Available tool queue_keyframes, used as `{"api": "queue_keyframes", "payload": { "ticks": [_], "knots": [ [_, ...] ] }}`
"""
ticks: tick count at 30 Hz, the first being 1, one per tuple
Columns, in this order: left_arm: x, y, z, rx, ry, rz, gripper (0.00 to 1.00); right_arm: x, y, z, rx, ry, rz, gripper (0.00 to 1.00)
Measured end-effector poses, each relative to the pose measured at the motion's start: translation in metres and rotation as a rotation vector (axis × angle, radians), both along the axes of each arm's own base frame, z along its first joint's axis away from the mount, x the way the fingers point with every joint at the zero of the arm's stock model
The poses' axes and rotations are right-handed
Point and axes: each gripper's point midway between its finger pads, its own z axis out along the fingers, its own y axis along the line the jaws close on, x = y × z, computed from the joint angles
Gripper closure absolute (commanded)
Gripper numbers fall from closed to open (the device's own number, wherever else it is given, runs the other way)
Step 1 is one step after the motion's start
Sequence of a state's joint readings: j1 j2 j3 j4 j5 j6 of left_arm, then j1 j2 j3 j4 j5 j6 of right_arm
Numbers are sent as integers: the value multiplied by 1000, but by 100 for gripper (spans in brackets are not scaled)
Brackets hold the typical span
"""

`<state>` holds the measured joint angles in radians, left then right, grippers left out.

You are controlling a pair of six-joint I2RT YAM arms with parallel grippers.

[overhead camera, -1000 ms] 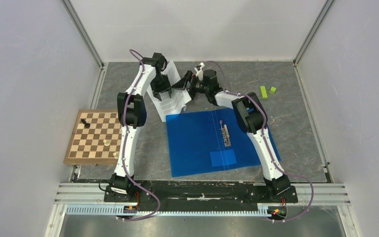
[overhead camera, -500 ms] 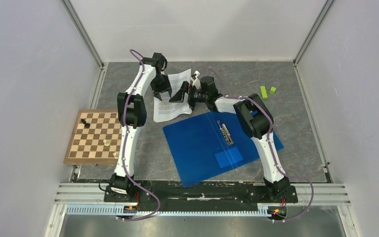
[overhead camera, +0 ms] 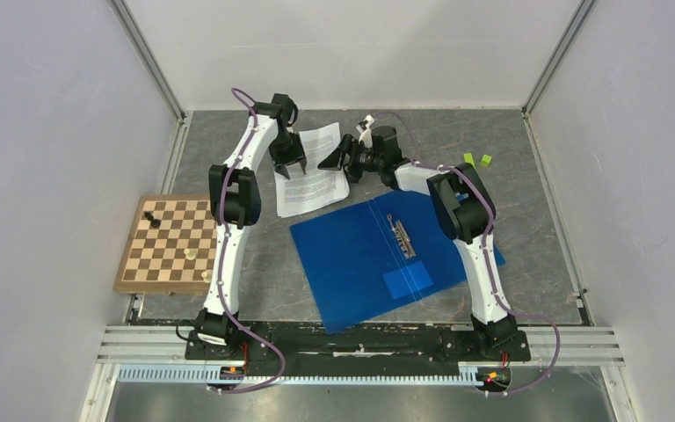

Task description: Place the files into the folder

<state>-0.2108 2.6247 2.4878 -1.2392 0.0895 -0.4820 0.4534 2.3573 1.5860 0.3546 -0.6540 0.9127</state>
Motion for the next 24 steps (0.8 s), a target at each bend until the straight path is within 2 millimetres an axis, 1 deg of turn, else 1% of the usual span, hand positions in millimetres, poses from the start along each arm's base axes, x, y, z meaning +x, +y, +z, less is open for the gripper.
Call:
{"api": "queue_keyframes", "payload": {
  "ticks": [4, 9, 12, 14, 18, 19, 20, 24],
  "knots": [
    [0, 0, 0, 0, 0, 0, 43, 13, 0, -2, -7, -10, -13, 34],
    [0, 0, 0, 0, 0, 0, 43, 20, 4, -21, -40, 3, -9, 41],
    [0, 0, 0, 0, 0, 0, 43, 23, 7, -30, -58, 9, -5, 49],
    [0, 0, 0, 0, 0, 0, 43, 25, 9, -30, -67, -1, -5, 59],
    [0, 0, 0, 0, 0, 0, 41, 28, 9, -40, -115, -7, -14, 87],
    [0, 0, 1, -1, -1, -1, 39, 30, 8, -42, -131, -8, -21, 97],
    [0, -1, 1, -4, -2, -1, 38, 31, 7, -45, -146, -12, -26, 100],
    [2, -7, 5, -20, -18, -10, 33, 36, 4, -50, -195, -32, -51, 100]
  ]
}}
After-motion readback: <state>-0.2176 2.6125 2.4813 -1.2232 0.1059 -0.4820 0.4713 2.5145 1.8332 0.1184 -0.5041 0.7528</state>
